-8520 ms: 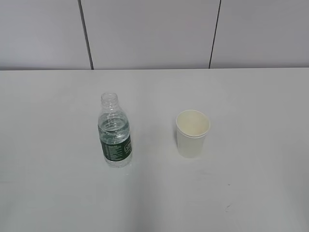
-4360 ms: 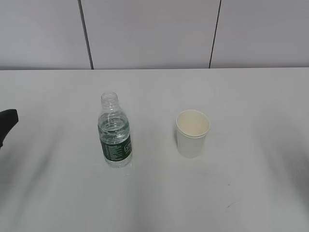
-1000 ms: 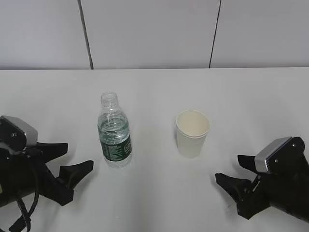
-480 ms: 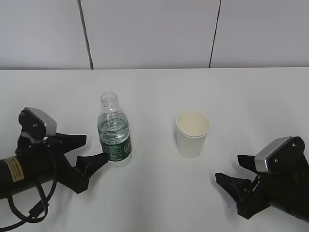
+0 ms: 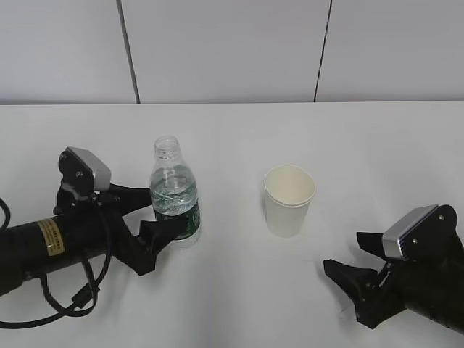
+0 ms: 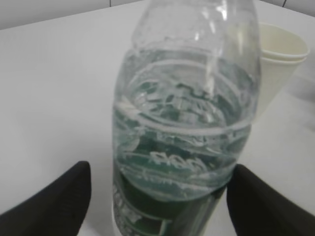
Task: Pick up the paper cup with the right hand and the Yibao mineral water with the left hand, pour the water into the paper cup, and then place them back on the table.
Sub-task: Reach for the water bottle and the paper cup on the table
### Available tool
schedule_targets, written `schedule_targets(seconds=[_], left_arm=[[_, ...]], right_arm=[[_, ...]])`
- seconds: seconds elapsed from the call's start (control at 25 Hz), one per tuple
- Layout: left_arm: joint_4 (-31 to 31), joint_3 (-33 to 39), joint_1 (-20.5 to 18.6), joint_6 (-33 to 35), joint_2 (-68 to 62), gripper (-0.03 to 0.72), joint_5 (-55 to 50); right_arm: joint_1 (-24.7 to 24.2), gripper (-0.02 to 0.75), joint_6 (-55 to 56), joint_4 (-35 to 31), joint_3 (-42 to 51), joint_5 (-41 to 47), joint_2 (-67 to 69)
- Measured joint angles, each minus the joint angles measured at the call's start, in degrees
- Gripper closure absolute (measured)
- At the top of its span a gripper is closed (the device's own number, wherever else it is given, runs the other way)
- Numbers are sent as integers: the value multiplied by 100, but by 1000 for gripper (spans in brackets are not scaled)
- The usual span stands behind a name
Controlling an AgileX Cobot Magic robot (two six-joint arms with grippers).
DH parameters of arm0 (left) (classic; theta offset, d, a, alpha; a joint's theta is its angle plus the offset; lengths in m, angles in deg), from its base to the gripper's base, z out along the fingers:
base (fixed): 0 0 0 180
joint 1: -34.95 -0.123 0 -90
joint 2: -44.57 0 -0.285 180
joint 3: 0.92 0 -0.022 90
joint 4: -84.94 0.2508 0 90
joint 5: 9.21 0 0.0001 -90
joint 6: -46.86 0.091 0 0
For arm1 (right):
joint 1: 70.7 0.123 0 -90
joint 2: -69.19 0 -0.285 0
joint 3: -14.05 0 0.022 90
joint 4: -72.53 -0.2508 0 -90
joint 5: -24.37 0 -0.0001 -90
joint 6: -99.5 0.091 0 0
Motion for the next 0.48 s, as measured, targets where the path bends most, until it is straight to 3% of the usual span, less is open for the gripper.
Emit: schedule_targets(seconds=[0.48], left_arm=[[-84,-569,386,-32,-368,167,-15]], right_arm=[[0,144,0,0,0,0,0]])
